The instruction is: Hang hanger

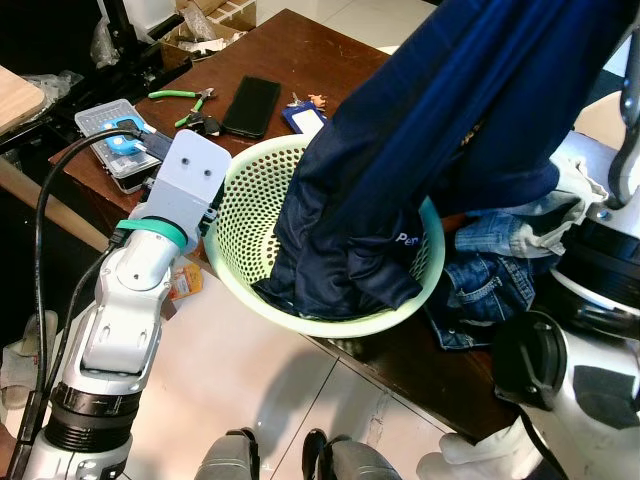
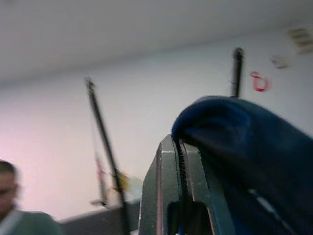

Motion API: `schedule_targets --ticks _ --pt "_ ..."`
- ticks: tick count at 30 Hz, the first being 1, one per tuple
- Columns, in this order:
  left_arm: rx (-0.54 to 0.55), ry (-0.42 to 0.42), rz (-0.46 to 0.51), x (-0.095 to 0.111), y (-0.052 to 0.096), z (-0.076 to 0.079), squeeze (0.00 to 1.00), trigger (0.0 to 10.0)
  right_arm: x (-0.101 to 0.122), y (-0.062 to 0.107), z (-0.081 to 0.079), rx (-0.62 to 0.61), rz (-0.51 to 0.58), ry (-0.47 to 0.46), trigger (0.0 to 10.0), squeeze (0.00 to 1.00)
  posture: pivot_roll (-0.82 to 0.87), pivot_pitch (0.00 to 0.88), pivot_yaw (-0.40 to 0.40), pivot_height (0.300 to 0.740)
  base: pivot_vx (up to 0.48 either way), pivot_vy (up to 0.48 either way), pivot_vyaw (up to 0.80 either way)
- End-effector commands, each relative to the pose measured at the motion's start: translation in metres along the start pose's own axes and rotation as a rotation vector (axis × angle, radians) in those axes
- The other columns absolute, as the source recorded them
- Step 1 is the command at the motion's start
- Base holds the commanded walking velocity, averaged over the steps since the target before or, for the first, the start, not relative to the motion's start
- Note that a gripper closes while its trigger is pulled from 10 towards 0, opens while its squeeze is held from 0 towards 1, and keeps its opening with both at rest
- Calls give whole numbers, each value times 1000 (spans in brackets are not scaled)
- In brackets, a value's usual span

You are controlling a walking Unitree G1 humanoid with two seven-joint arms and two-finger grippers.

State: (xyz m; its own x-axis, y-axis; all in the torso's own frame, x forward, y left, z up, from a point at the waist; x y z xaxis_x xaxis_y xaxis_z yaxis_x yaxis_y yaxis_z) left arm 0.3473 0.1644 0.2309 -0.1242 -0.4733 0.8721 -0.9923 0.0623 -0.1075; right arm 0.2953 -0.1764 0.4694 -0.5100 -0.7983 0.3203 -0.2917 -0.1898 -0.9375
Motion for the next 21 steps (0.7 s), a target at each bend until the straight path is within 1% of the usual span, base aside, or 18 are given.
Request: schedule_targets --ticks 1,2,3,4,5,6,7,9,10,11,12,15,16,19,20,21 --pt "-32 8 14 2 2 8 0 10000 -8 11 21 -76 -74 133 39 0 106 61 -21 740 0 0 0" --pt "-35 11 15 2 4 10 0 10000 -25 27 51 -196 -210 331 980 0 106 61 -21 740 0 0 0" --pt "-35 11 15 2 4 10 0 10000 -25 27 51 -196 -210 331 980 0 106 61 -21 740 0 0 0" --pt "-36 14 16 2 7 11 0 10000 -34 44 73 -279 -295 456 2510 0 109 61 -19 740 0 0 0" --pt "-36 14 16 2 7 11 0 10000 -34 44 73 -279 -295 456 2510 0 109 61 -19 740 0 0 0" --pt "-33 18 16 1 9 11 0 10000 -30 63 101 -434 -331 566 2588 0 112 61 -19 740 0 0 0" --pt "-31 20 17 1 11 10 0 10000 -25 76 117 -535 -339 623 2588 0 112 61 -19 740 0 0 0" --pt "-31 20 17 1 11 10 0 10000 -25 76 117 -535 -339 623 2588 0 112 61 -19 740 0 0 0" --pt "-31 18 18 0 11 10 0 10000 -21 83 124 -570 -348 678 3843 0 114 63 -16 740 0 0 0" --pt "-31 17 19 0 11 10 0 10000 -31 85 119 -511 -391 691 8353 0 111 64 -15 740 0 0 0" --pt "-36 18 24 1 10 12 0 10000 -57 85 102 -360 -492 678 10000 0 111 64 -15 740 0 0 0" --pt "-36 18 24 1 10 12 0 10000 -57 85 102 -360 -492 678 10000 0 111 64 -15 740 0 0 0" --pt "-39 20 30 2 10 14 0 10000 -79 88 86 -233 -565 659 10000 0 113 65 -16 740 0 0 0" --pt "-39 20 30 2 10 14 0 10000 -79 88 86 -233 -565 659 10000 0 113 65 -16 740 0 0 0" --pt "-42 22 34 4 10 16 0 10000 -97 91 71 -133 -602 600 10000 78 115 66 -18 740 0 0 0" --pt "-45 24 36 4 10 17 0 10000 -110 94 48 -23 -617 426 10000 1000 114 67 -19 740 0 0 0"
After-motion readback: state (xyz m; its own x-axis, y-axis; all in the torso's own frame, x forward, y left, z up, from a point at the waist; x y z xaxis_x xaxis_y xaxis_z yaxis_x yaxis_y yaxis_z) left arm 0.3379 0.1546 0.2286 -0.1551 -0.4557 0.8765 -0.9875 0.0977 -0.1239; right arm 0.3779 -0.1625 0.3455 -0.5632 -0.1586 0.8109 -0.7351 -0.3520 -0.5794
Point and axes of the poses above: a point about 5 cm out from each wrist's last joint towards the gripper, its own y axis pointing back from the gripper into the wrist, its own x axis along the axis of the wrist's last joint, z = x × y, the point moved 4 cm from there along -y, pointing out of the wrist towards the gripper, and after that the axes turned 2 degrees about y, right-handed, at the moved point
